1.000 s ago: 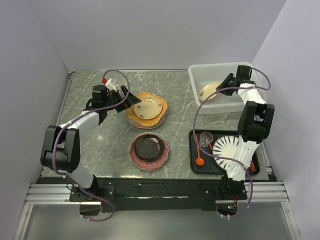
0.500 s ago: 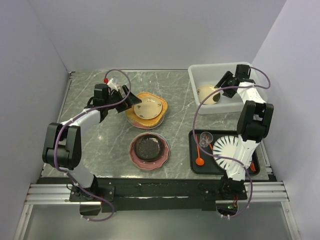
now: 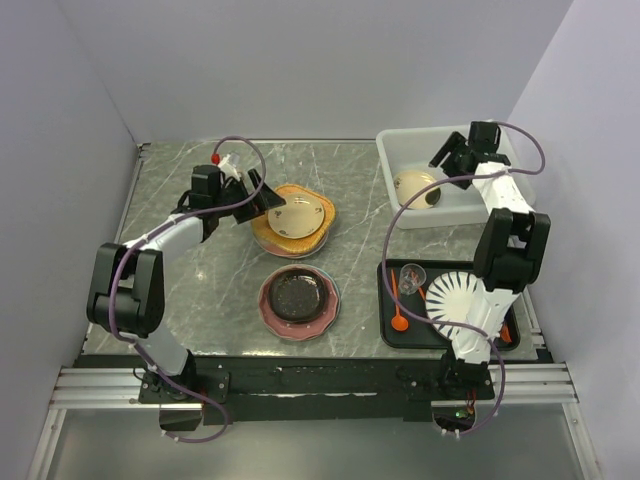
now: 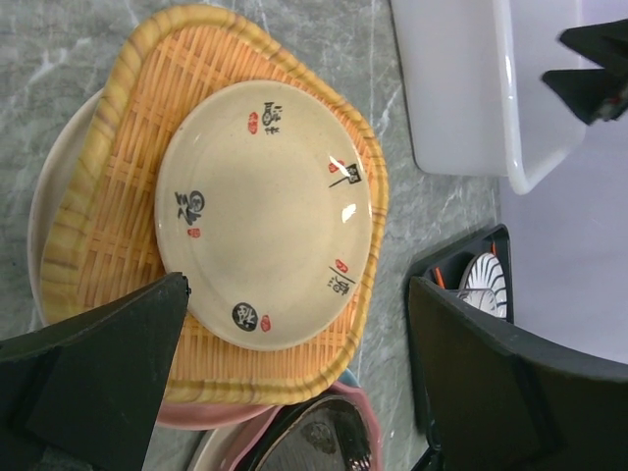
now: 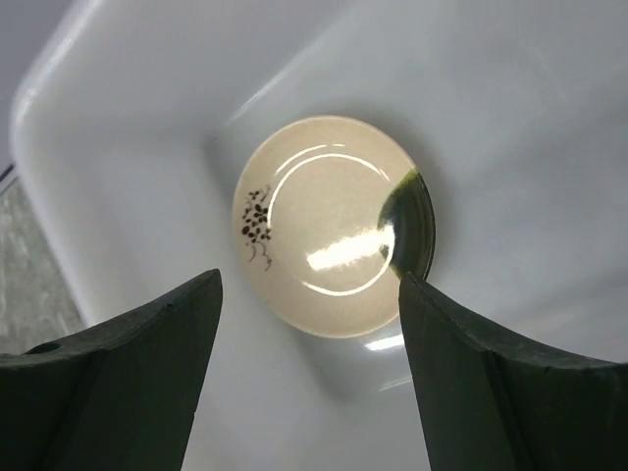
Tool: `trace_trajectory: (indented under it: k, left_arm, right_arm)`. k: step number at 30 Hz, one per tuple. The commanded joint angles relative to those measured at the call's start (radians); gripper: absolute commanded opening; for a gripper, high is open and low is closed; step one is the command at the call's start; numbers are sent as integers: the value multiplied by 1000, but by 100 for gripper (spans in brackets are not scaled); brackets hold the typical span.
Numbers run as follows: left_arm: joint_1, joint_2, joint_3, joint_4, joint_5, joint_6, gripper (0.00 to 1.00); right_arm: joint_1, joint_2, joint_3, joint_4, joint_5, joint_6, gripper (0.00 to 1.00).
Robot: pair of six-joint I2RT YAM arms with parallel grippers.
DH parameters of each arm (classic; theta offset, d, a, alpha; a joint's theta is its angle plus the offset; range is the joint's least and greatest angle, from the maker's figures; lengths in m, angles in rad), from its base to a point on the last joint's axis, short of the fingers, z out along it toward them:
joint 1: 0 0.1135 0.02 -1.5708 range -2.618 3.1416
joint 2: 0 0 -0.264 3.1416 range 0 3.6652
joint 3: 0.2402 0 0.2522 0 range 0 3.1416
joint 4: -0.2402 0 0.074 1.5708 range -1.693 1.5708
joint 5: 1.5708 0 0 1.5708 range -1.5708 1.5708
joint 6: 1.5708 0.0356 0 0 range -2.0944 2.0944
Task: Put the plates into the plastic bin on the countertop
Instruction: Place the plate in the plastic bin.
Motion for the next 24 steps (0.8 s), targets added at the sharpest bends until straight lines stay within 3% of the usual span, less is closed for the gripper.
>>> trace_trajectory:
  k: [1, 14, 23, 24]
  left_arm:
    - [-7, 25, 33, -3, -26, 27, 99]
    - [-19, 121, 41, 35, -17, 5, 95]
    - [-30, 147, 46, 38, -20, 5, 86]
    - [-31, 149, 44, 40, -17, 5, 81]
  right_arm:
    - [13, -108, -21, 66, -20, 1, 80]
    - [87, -203, -44, 66, -57, -4, 80]
    - [93, -232, -48, 58, -92, -2, 79]
    - [93, -237, -51, 64, -102, 1, 79]
